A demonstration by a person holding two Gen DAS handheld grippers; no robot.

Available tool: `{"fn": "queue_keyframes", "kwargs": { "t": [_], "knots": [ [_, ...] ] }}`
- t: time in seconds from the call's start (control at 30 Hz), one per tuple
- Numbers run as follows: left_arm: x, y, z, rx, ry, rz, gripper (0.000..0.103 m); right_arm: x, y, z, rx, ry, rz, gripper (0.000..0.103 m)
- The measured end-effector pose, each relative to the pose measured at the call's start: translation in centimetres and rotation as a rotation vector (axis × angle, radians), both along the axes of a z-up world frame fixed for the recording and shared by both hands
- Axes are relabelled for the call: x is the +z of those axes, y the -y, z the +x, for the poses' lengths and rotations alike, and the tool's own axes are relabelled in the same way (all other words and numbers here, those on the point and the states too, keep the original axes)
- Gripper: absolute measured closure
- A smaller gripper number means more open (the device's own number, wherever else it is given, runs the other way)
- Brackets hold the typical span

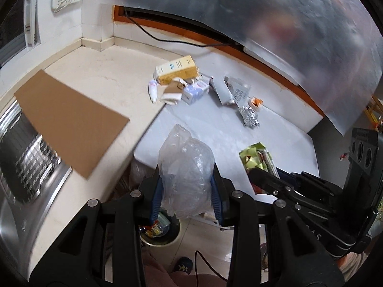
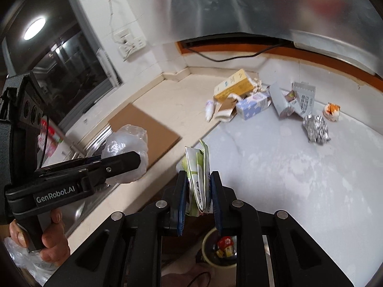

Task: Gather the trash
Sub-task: 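Carry the plastic bag and packet down over the floor bin with both tools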

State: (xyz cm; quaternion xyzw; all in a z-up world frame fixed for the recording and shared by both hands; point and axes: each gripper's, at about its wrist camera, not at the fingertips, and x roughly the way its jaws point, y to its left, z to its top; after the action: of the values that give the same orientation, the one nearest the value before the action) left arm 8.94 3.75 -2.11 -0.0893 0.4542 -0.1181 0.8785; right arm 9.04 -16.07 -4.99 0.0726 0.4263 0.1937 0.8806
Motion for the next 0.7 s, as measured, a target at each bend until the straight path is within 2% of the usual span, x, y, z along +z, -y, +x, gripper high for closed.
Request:
{"fn": "queue_keyframes", "kwargs": {
  "t": [0.13,0.3,0.5,0.7],
  "knots": [
    [-1.5,1.1,-3.3,0.014,-0.018,0.001,0.072,-1.4,0.4,-3.2,0.026,-0.023,-0.018,0.084],
    [-4.4,2.3,-6.1,0.022,-0.063,0.023,0.072,-4.7,1.2,-5.7,0.040,-0.090,-0.014,0.084],
    [-8.9,3.2,-7.6,0.029,-0.161,0.044,0.072,-10.1,1.7,-7.2,0.046,-0.185,-0.023,0.084],
    [-14.4,3.3,-7.8,0.037,-0.256,0.080,0.072,-17.2,1.4,-7.7,0.046,-0.284,-0.041,0.084]
  ]
}}
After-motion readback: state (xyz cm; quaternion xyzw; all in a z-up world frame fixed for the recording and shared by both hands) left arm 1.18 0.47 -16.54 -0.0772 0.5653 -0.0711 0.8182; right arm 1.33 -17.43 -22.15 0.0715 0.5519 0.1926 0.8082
